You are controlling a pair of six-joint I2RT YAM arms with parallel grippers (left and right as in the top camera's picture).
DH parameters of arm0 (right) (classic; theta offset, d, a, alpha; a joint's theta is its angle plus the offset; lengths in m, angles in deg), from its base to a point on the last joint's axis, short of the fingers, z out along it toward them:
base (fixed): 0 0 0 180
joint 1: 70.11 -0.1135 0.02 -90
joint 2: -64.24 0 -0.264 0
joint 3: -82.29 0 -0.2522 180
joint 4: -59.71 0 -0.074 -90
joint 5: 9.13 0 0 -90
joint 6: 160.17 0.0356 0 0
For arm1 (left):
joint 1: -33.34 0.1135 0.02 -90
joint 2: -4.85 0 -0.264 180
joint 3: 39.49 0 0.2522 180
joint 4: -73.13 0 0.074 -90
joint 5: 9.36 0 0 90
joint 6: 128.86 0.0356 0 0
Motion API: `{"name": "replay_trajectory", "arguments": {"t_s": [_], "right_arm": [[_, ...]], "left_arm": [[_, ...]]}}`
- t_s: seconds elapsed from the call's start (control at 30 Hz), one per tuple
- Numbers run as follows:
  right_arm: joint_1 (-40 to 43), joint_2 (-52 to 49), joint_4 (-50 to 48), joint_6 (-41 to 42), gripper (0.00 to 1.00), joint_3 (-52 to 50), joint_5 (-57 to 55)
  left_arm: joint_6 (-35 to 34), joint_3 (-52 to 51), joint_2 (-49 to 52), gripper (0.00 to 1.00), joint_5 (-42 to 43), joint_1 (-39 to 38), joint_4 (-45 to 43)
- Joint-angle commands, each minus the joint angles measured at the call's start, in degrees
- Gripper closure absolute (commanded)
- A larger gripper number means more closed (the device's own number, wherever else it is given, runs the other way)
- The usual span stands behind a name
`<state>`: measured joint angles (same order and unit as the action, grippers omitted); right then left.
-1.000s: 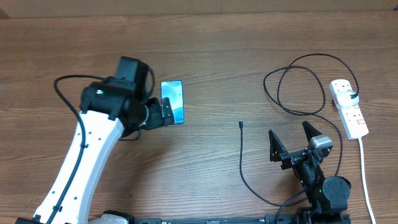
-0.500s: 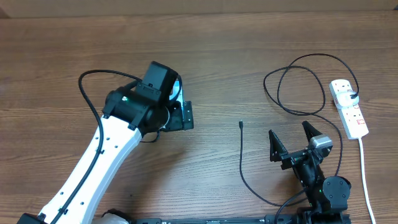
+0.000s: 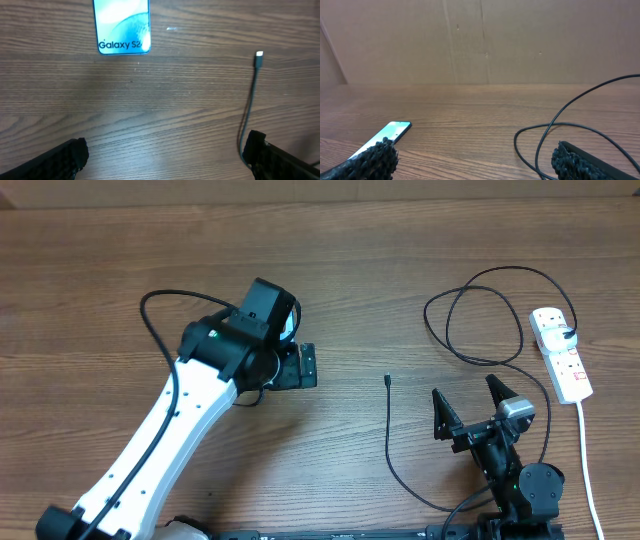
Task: Plug charger to phone and switch on socket
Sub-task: 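Lower the left gripper down onto the phone's bottom edge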
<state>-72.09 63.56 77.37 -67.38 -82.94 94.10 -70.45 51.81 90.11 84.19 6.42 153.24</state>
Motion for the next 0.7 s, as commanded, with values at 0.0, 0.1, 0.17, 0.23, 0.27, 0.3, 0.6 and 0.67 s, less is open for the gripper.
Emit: {"name": "replay_trajectory", "arguments": {"t_s": [0.0,0.1,0.17,0.23,0.27,0.3,0.6,0.67], "right_arm": [[-0.31,0.39,-0.33,0.17,0.0,-0.55,-0.33],[-0.31,0.39,-0.33,0.17,0.0,-0.55,-0.33],[-0.31,0.39,-0.33,0.17,0.0,-0.55,-0.33],[-0.31,0.39,-0.33,0.17,0.0,-0.55,-0.33],[-0.31,0.39,-0.33,0.17,0.0,-0.55,-0.33],[-0.31,0.39,-0.33,0.17,0.0,-0.55,-0.33],[-0.31,0.39,-0.33,0.17,0.0,-0.55,-0.33],[-0.31,0.39,-0.33,0.17,0.0,-0.55,-0.33]], "left_arm": [[-0.79,-0.2,3.78,0.0,-1.14,-0.24,-0.13],[-0.74,-0.2,6.95,0.01,-1.18,-0.22,-0.2],[-0.76,-0.2,8.9,0.0,-1.16,-0.22,-0.22],[-0.74,-0.2,10.82,0.0,-1.18,-0.22,-0.22],[-0.74,-0.2,11.78,0.01,-1.18,-0.22,-0.2],[-0.74,-0.2,12.79,0.01,-1.18,-0.22,-0.2],[-0.76,-0.2,21.11,0.01,-2.71,-0.22,-1.95],[-0.76,-0.2,22.91,0.0,-4.24,-0.22,-2.91]]}}
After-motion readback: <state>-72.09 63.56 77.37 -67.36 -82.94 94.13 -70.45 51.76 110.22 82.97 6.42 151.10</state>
